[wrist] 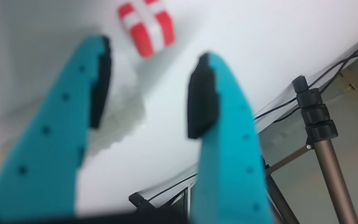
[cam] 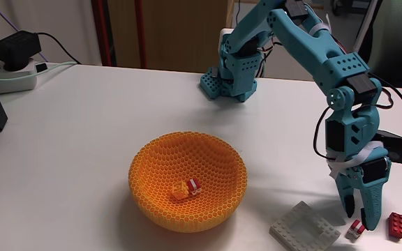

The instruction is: Pick only small cubed objects and place them into the bowl

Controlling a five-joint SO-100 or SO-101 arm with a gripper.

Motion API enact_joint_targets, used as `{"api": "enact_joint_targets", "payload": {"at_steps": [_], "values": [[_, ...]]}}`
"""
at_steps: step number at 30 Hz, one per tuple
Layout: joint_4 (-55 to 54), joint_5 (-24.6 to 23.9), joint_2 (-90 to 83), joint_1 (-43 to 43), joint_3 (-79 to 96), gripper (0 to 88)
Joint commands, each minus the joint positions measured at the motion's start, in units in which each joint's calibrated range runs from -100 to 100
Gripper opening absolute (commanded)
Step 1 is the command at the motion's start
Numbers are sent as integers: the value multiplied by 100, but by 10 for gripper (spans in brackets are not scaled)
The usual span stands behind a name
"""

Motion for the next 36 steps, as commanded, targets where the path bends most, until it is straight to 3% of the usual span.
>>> {"api": "enact_joint_targets", "payload": {"at_steps": [1, 15, 36], "values": [[-107, 39, 30, 86, -434, 202], [-246, 112, 618, 77, -694, 180], [-211, 337, 797, 189, -656, 18]]}}
